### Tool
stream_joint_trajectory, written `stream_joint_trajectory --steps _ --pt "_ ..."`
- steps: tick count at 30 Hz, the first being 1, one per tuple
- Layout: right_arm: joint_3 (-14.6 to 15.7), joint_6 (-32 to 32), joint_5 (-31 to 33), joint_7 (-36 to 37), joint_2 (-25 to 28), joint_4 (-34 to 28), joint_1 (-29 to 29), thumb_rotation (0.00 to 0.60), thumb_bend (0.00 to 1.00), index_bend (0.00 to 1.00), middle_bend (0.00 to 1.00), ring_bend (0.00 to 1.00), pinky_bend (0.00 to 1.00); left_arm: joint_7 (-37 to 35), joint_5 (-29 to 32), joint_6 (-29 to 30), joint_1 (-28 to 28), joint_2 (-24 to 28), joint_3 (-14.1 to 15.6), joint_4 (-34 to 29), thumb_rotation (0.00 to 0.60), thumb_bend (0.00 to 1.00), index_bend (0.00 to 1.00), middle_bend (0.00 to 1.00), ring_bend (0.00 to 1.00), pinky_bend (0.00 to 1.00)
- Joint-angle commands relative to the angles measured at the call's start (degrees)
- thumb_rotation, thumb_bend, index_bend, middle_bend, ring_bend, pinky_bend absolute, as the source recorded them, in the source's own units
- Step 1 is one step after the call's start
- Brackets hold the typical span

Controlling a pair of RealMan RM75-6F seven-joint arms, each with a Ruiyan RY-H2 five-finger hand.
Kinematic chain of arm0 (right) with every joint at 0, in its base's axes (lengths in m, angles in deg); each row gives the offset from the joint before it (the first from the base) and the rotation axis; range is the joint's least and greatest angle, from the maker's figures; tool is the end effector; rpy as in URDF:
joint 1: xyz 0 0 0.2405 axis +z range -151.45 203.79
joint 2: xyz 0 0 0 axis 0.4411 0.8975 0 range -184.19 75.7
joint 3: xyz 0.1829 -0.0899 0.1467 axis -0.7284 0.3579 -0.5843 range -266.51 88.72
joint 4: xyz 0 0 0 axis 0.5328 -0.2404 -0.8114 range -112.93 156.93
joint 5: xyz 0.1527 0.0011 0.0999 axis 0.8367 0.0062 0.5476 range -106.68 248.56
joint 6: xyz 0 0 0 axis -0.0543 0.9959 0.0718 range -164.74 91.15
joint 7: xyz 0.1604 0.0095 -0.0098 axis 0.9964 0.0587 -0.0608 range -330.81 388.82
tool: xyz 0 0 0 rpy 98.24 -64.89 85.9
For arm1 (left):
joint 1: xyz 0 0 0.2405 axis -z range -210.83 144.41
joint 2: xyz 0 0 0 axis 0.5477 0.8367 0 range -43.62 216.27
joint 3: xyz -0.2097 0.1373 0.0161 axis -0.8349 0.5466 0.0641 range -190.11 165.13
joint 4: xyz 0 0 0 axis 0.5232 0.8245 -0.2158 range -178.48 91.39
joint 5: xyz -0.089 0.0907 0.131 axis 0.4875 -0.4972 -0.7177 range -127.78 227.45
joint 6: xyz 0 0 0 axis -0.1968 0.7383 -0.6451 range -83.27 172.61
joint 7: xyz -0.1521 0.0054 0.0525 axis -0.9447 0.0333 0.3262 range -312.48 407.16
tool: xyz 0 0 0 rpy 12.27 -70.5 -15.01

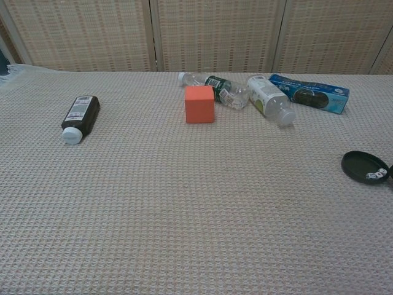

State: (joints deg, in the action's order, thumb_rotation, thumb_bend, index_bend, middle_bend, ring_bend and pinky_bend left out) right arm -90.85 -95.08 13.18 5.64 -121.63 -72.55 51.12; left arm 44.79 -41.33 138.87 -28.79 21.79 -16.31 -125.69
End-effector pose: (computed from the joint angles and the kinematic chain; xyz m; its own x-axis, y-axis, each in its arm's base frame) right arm -0.2941 -0.2747 0.1096 0.5440 -0.4006 0.7373 -0.8100 -0.0213 0.5861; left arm -0.2988 0.1951 0.2140 0.4937 -0.1769 0.8514 0.8544 -0.0836 -0.5128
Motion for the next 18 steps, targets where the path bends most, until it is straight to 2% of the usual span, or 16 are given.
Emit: stream_joint_trajectory --steps 1,5,8,12,18 --pt "1.2 1.6 2.5 -3.0 0.8 -1.0 0.6 0.600 0.32 0.50 0.41 0.33 0.56 -0.2 0.0 0.1 0.0 0.1 0.0 0.0 0.600 0.61 0.60 0.47 0.36 0.56" --pt "2.3 3.5 5.7 -6.0 2.2 -2.6 1.6 0.600 0.32 0.38 0.31 0.25 0.52 -0.3 0.0 0.1 0.0 0.1 0.0 0.1 0.600 0.60 0.60 0.47 0.36 0.56" --pt "2.6 4.0 6.0 -6.1 3.1 -3.7 1.9 0.600 0.31 0.21 0.18 0.12 0.41 -0.3 0.0 0.0 0.0 0.1 0.0 0.1 0.600 0.60 0.60 0.47 0.36 0.56" --pt "2.7 3.4 3.5 -3.5 4.4 -5.0 1.3 0.600 0.27 0.04 0.05 0.00 0.31 -0.2 0.0 -0.1 0.0 0.0 0.0 0.1 0.600 0.61 0.59 0.47 0.36 0.56" --pt "3.1 2.8 -2.0 1.9 6.9 -6.5 -0.3 0.600 0.23 0.00 0.00 0.00 0.24 -0.1 0.0 -0.1 0.0 0.0 0.0 0.0 0.600 0.61 0.60 0.47 0.36 0.56"
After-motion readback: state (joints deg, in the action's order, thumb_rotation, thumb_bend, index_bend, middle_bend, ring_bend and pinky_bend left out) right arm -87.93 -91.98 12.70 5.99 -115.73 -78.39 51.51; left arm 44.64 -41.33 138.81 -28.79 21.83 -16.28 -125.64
